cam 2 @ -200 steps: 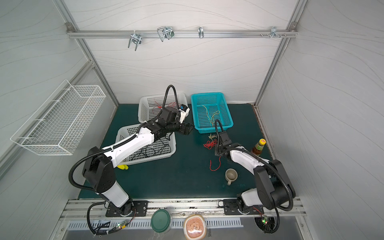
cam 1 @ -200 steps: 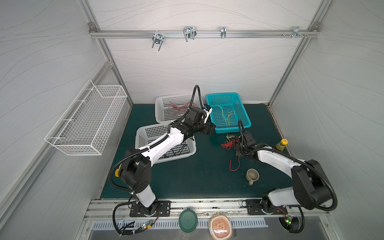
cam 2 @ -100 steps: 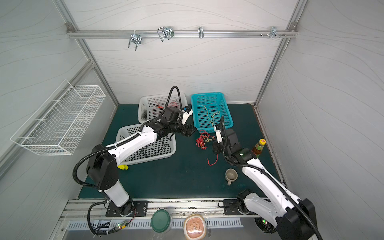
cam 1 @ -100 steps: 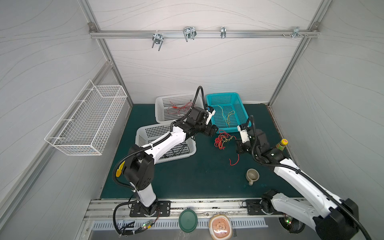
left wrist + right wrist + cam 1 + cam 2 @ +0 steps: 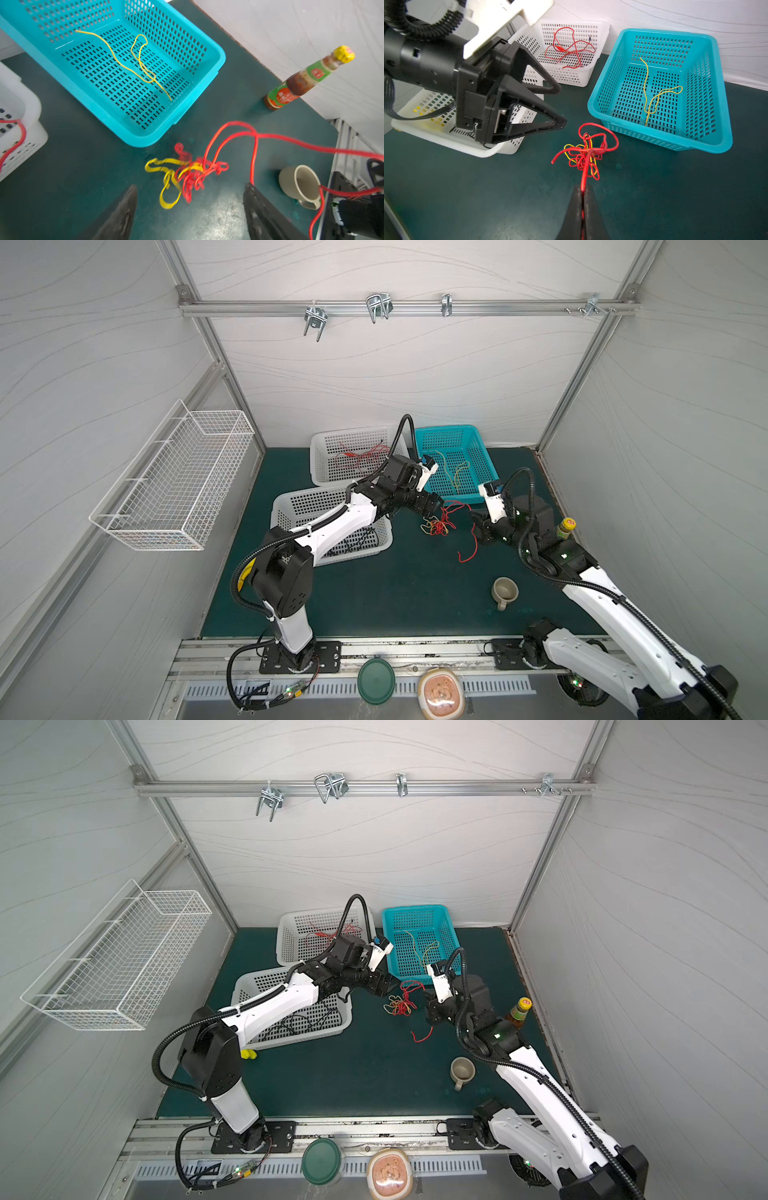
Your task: Untangle the cables
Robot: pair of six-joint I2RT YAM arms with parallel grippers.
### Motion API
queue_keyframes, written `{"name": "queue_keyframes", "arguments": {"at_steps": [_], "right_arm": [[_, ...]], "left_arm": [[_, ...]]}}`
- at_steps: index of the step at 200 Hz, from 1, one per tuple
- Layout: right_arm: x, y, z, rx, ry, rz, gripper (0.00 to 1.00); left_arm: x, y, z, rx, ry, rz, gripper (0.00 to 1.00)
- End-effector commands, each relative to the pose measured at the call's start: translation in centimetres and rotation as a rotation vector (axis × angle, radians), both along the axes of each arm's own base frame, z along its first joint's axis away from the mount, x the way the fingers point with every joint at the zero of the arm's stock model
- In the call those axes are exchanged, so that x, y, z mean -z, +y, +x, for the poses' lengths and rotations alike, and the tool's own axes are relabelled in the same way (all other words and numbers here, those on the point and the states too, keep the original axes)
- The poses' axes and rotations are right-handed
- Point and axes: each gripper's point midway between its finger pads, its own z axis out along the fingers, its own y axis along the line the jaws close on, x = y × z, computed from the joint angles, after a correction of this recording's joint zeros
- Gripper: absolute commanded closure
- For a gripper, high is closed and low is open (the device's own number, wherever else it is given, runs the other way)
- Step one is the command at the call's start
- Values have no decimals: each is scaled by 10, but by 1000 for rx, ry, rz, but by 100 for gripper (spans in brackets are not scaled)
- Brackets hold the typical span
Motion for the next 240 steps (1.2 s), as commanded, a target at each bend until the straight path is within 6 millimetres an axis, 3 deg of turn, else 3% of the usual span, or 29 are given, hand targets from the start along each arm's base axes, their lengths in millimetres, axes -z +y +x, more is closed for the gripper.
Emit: {"name": "queue_keyframes", "arguments": {"at_steps": [1, 58, 105, 143, 175, 211, 240], "right_arm": [[-33, 12, -2, -66, -91, 62, 100], [-56, 12, -3, -64, -153, 113, 100], [-64, 6, -2, -29, -164, 114, 100], [-73, 5, -4, -31, -183, 112, 100], [-81, 7, -6, -53, -192, 114, 100], [-91, 14, -12, -99, -204, 147, 100], [-96, 15, -13, -107, -209, 162, 100]], "left_arm": [[-27, -18, 8, 24, -62, -80, 19], [-11, -11, 9, -27, -38, -52, 21], [-28, 3, -5, -41, -124, -132, 16], [-31, 14, -9, -61, -181, -160, 15], [-32, 11, -15, -23, -196, -182, 15], [-21, 3, -9, -22, -152, -182, 15], [-24, -5, -9, -2, -130, -227, 15]]}}
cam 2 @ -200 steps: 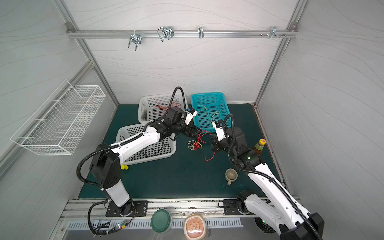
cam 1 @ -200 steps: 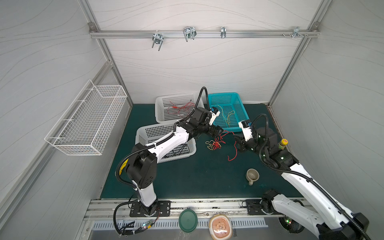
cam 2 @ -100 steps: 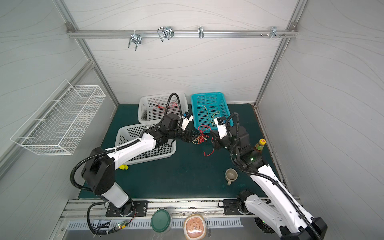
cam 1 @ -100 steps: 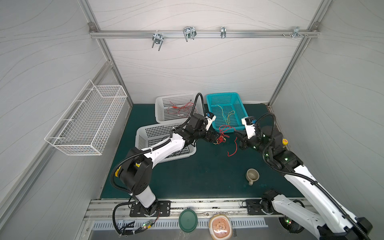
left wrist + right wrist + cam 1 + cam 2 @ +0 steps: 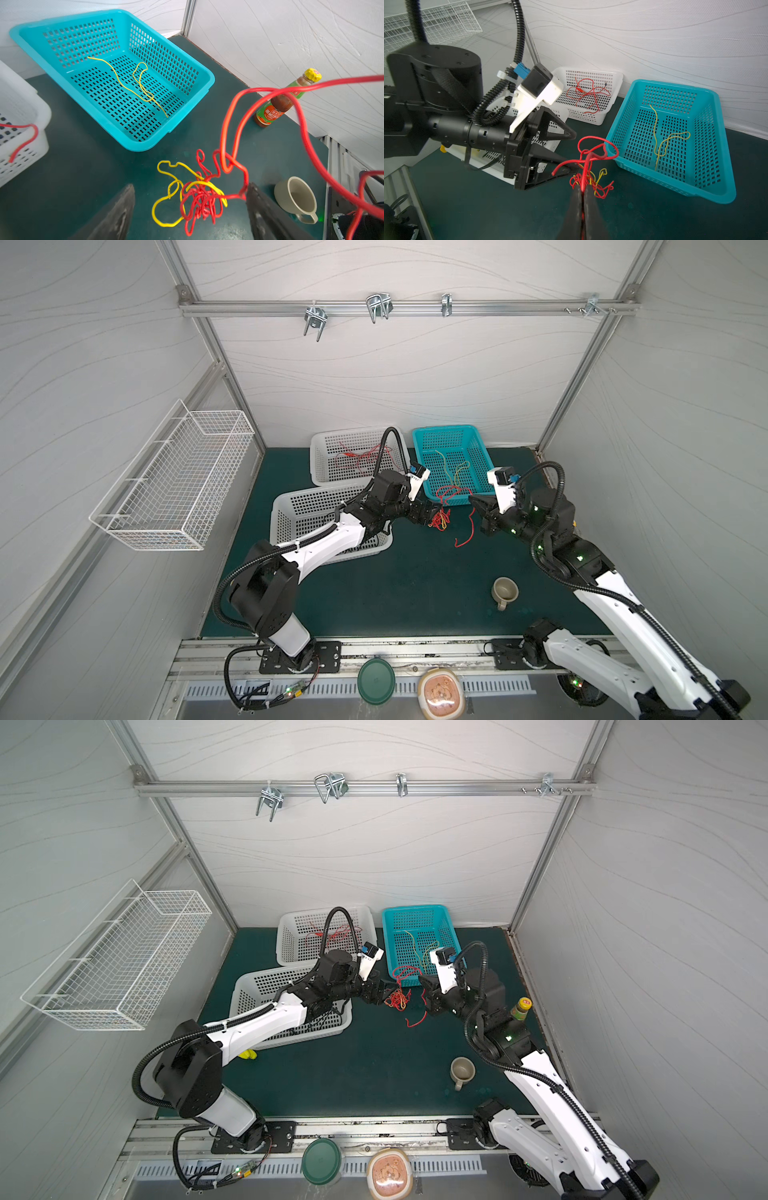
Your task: Untangle the cables
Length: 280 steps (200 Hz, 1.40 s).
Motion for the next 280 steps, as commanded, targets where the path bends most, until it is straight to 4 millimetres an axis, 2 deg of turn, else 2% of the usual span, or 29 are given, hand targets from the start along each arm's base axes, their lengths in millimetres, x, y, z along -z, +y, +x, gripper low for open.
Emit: {"name": "queue_keyframes", "arguments": {"at_steps": [1, 28, 56, 76, 99, 134, 144, 169, 192, 209, 244, 280], "right_arm": [[-25, 4, -7, -35, -58, 37, 100], [-27, 4, -7, -36, -59, 47, 100], [-34, 3, -11, -42, -71, 71, 100], [-35, 2, -13, -36, -75, 78, 100], [-34, -1, -11, -20, -72, 78, 100], [-31, -6, -10, 13, -66, 84, 100], [-27, -11, -6, 54, -60, 75, 100], [-9, -38, 14, 248, -17, 20, 100], [22, -70, 32, 462, 63, -77, 100], [45, -85, 40, 556, 121, -126, 100], [81, -119, 43, 714, 223, -150, 100], [97, -159, 37, 872, 279, -139, 100]], "left_arm": [[-23, -15, 5, 39, -32, -85, 15], [-30, -23, -4, 92, -20, -133, 15], [-29, -25, -1, 77, 1, -157, 19], [-25, -27, 2, 67, 17, -166, 35], [-24, -27, 2, 67, 24, -162, 60], [-22, -28, 2, 73, 30, -131, 86], [-21, -27, 3, 66, 32, -117, 100], [-23, -21, 4, 43, 16, -101, 100], [-30, -17, 1, 44, -4, -93, 100], [-35, -14, -2, 46, -19, -83, 100], [-40, 0, -3, 4, -54, -45, 100], [-43, 26, 4, -85, -63, -32, 100]]}}
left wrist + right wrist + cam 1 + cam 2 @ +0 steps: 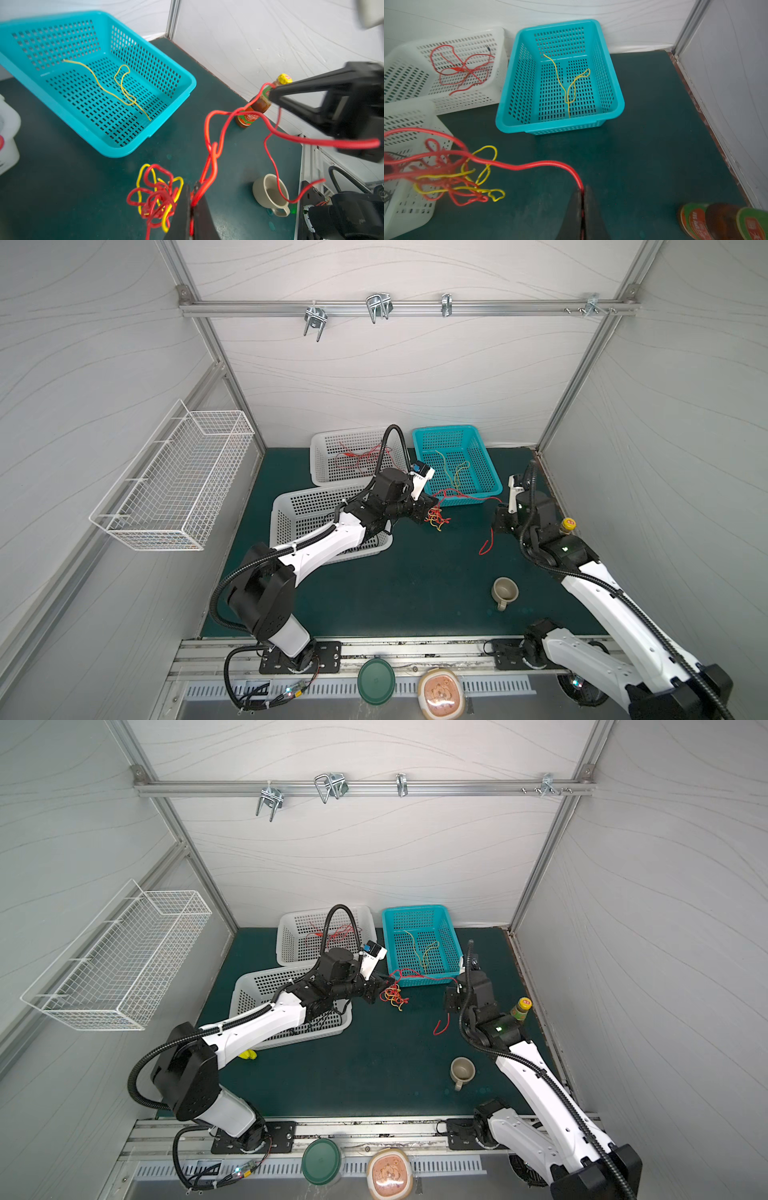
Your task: Untangle the cables
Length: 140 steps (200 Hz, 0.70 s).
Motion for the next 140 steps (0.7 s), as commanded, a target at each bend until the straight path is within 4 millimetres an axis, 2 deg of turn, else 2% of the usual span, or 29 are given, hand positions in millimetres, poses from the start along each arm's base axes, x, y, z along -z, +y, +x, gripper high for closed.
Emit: {"name": "queue_keyframes", "arguments": {"at_steps": [1, 26, 46, 90, 113, 140], "right_arm": [[7, -51, -8, 225, 23, -33, 100], [12, -69, -12, 289, 40, -21, 100], [14, -76, -14, 312, 50, -11, 100], [17, -83, -12, 339, 79, -10, 100], [15, -63, -5, 233, 59, 44, 100], [1, -9, 2, -52, -33, 165, 100]], "left_arm": [[-16, 31, 16, -120, -58, 11, 100], [-15, 55, 26, -197, -39, 6, 100], [-14, 69, 29, -240, -36, 16, 100], [-13, 87, 34, -309, -39, 48, 100], [-20, 78, 28, -249, -38, 9, 100], [-26, 53, 17, -127, -25, -31, 100]]}}
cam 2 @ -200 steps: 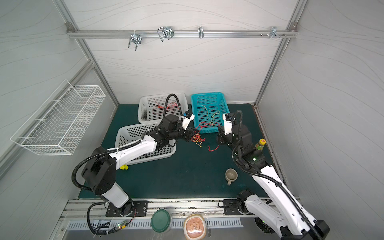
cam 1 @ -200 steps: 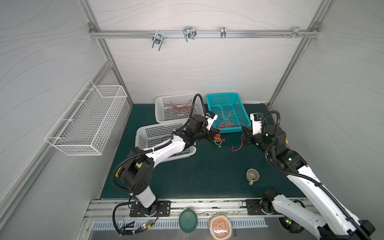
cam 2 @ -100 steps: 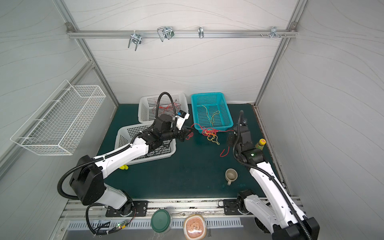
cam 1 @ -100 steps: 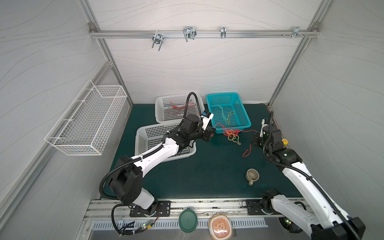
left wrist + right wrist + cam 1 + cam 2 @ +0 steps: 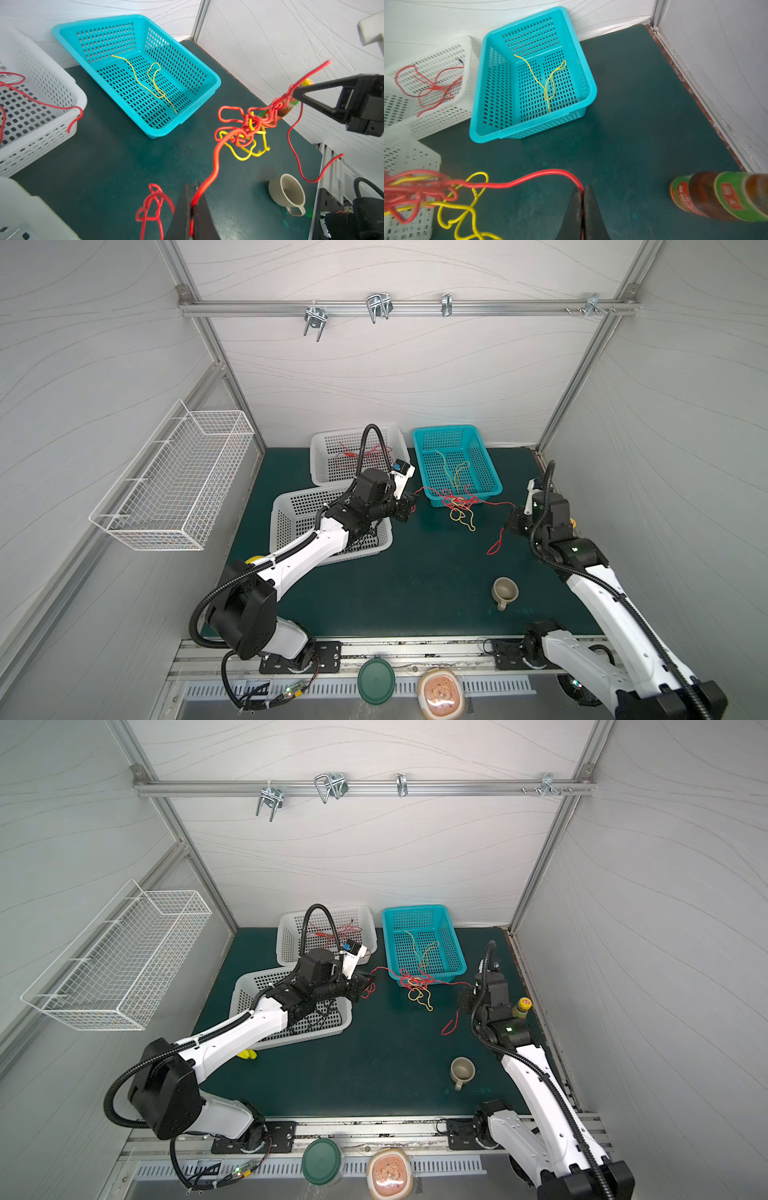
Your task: Untangle the cables
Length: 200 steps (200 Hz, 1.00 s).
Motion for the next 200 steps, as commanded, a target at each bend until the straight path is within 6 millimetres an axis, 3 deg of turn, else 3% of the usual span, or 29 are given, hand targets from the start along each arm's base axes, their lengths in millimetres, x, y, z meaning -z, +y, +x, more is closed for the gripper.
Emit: {"name": "queue_keyframes", "arguments": {"at_steps": [1, 36, 69, 101, 126, 143, 200], "right_arm": [[-11, 22, 2, -132, -86, 48, 100], [-33, 72, -5, -360, -202, -7, 100], [-49, 101, -9, -455, -281, -16, 100], [-71, 117, -11, -505, -376, 27, 100], [-87, 117, -11, -507, -426, 32, 100], [-89, 120, -10, -524, -423, 16, 100], [-58, 127, 13, -503, -319, -55, 100]], "left_arm": [[-29, 0, 8, 2, -51, -50, 100], [-23, -32, -2, 101, -45, 33, 100], [-19, -53, -6, 163, -29, 67, 100], [-12, -65, -7, 193, -2, 67, 100], [-4, -64, -6, 186, 19, 86, 100], [-5, -66, -9, 200, 24, 75, 100], [-17, -75, -21, 266, 23, 23, 100]]}}
